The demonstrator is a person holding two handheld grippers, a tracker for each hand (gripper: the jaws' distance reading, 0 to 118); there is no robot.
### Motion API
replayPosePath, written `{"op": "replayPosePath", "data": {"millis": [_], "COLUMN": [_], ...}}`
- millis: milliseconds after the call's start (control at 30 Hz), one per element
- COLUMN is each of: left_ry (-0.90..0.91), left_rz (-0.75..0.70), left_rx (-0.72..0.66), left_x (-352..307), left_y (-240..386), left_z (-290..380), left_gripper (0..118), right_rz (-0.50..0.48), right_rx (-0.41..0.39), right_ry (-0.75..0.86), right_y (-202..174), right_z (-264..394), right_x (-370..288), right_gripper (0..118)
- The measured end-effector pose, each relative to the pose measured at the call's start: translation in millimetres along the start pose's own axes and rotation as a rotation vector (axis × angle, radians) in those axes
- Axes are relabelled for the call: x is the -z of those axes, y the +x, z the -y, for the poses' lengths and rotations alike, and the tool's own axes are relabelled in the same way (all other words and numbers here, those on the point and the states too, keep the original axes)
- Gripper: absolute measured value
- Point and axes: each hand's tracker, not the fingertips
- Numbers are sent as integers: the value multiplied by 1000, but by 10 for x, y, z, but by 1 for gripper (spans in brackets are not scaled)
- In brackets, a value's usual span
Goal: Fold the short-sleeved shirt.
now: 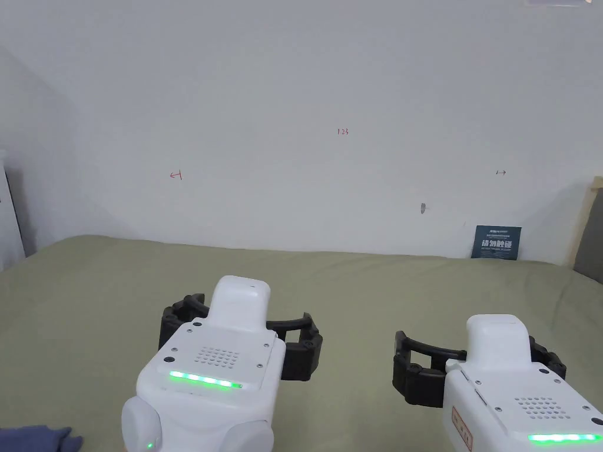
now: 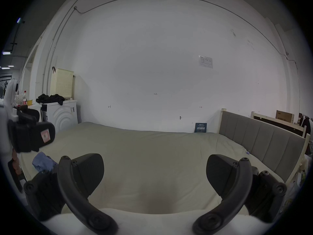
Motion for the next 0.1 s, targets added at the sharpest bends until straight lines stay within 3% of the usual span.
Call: {"op": "replayPosePath", "data": {"millis": [100], "left_ry": [-42], "left_rz": [-26], "left_rx": [-20], "left_x": [30], "left_y": [46], "left_z": [-34], "left_gripper": [118], "right_rz": [-4], "right_rx": [-5], "right_ry": [3], "right_y": [5], "right_z": [-10], "right_x": [-4], "right_gripper": [118]}}
